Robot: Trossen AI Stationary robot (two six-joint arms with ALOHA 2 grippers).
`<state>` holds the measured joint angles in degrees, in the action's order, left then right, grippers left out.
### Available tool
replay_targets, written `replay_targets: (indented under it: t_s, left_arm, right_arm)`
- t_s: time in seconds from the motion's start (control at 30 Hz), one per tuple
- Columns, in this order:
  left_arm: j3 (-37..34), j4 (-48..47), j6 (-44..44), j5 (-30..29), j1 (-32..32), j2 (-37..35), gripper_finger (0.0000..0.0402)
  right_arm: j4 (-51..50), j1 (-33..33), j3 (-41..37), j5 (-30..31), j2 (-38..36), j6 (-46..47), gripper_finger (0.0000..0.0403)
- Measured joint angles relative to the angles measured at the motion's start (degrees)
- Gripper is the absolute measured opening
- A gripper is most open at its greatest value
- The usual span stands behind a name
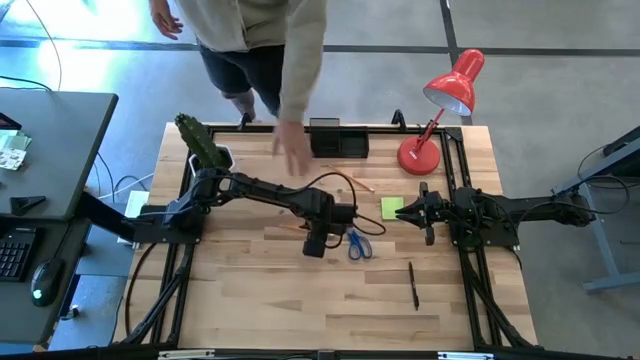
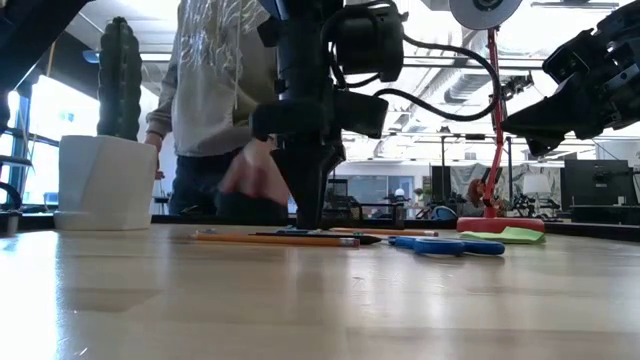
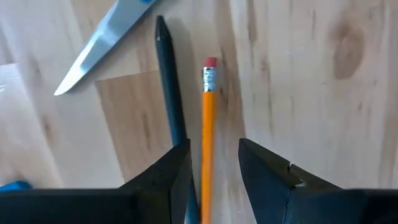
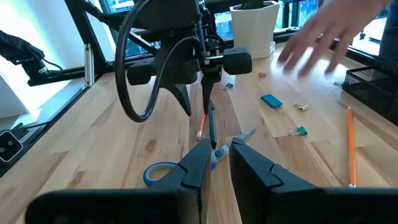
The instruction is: Pick and place office supplies into organizer
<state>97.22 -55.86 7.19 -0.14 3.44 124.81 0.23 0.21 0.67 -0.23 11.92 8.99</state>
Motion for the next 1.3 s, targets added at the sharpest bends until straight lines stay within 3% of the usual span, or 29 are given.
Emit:
replay_targets:
  t_s: [0.8, 1.3]
  left_arm:
    - [-7.3, 7.3, 0.1, 1.9, 0.0, -0.4, 0.0122]
    - [-7.4, 8.1, 0.0, 2.1, 0.0, -0.3, 0.0019]
  right_arm:
    - [0.0, 0.0, 0.0, 0.0, 0.0, 0.0, 0.0053]
    - [0.0, 0.0, 0.0, 0.0, 0.0, 0.0, 0.0053]
